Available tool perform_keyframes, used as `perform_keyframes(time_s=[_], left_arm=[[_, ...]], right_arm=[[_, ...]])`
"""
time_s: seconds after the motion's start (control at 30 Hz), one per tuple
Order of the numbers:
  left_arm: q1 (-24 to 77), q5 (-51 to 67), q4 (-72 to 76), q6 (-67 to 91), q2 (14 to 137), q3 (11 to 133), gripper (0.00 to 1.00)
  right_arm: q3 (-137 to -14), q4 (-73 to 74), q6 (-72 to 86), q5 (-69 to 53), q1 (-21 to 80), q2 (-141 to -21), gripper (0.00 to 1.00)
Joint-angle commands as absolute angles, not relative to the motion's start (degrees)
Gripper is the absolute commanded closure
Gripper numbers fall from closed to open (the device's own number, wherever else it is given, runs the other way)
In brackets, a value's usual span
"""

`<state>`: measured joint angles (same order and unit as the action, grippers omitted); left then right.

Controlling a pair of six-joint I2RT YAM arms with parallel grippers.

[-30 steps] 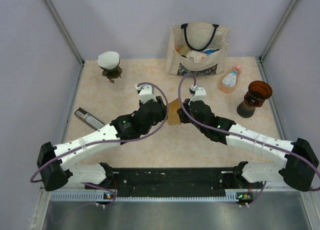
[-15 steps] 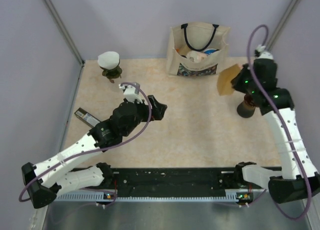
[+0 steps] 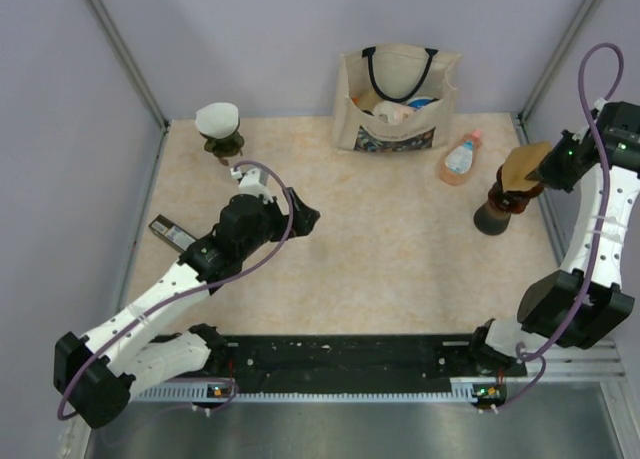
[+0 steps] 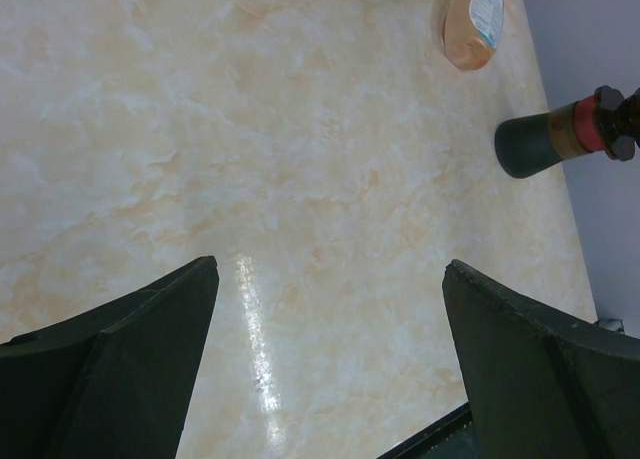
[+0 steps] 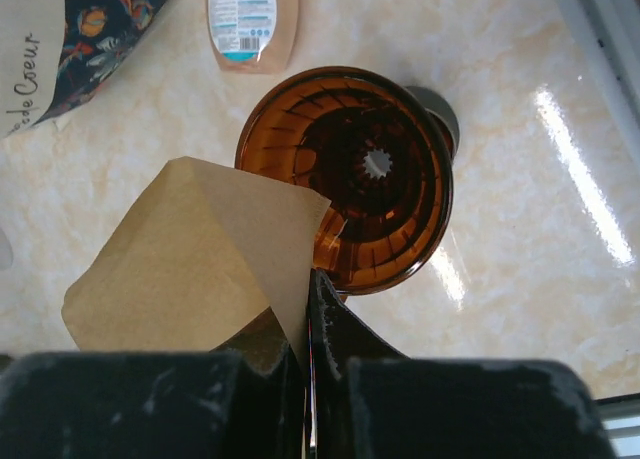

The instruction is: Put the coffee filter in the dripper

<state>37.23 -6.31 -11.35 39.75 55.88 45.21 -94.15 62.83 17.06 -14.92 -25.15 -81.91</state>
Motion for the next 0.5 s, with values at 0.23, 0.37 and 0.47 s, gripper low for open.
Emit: perform_keyframes(time_s=[0.23, 0.37, 0.47], left_arm=[[35.51, -3.69, -7.21, 39.81, 54.58, 43.51, 0.01], [35.25, -3.43, -7.29, 39.90, 54.14, 43.50, 0.01], [35.24, -3.17, -7.47, 39.73, 54.23, 43.51, 0.01]], right_arm=[[-92.37, 62.05, 15.82, -17.76, -27.60, -83.93, 1.00], [-92.02, 61.87, 15.65, -17.58, -27.60, -85.25, 0.97], [-92.28, 61.87, 15.56, -17.23, -27.68, -86.39, 0.91]])
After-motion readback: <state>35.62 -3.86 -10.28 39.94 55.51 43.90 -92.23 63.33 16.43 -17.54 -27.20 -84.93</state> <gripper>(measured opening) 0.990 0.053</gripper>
